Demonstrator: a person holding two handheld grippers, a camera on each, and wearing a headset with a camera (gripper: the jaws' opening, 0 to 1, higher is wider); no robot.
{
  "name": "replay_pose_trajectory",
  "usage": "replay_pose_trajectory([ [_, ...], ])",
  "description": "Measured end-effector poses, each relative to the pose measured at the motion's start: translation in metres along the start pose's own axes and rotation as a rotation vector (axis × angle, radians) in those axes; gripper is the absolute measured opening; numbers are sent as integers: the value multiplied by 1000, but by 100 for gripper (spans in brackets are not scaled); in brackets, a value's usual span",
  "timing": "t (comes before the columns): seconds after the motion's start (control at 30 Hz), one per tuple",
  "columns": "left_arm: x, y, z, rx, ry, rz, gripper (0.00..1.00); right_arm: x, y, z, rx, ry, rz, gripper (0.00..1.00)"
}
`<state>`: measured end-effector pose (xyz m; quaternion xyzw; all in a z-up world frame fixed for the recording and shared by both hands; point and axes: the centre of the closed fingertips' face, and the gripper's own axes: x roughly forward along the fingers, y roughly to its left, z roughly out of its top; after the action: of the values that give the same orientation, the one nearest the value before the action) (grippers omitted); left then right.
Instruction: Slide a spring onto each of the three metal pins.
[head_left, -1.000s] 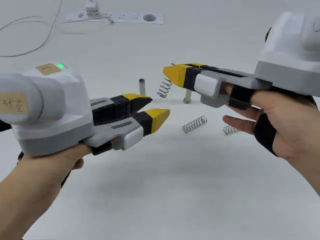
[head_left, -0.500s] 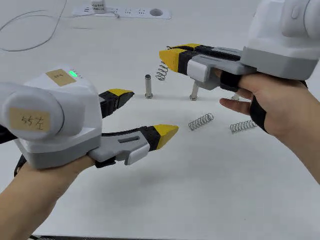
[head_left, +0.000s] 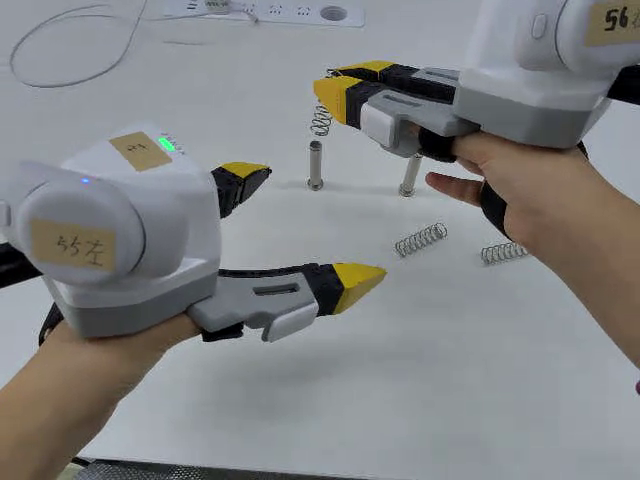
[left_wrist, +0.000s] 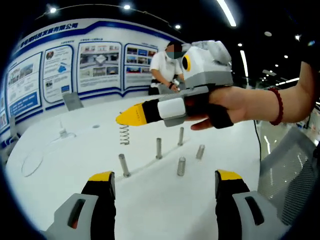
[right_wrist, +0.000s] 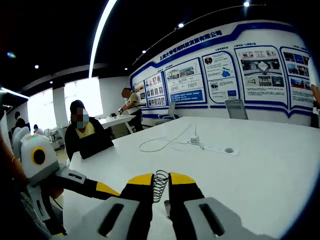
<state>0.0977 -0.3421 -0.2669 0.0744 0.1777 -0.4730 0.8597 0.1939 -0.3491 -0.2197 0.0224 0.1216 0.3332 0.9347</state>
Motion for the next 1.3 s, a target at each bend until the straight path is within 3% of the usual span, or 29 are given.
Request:
replay_pose_trajectory([
  [0.5,2,5,-2,-23,-1,12,99,19,-10,-18,-118,38,7,12],
  [0.8,2,5,-4,-39,8,6,100,21,-6,-24,-174,52,8,12],
  [1.0,1,5,-3,-36,5,10,100,24,-10,-29,-222,69,-19,12],
  [1.3,1,7,-3,-32,10,11,100,28,-9,-41,-242,102,-19,12],
])
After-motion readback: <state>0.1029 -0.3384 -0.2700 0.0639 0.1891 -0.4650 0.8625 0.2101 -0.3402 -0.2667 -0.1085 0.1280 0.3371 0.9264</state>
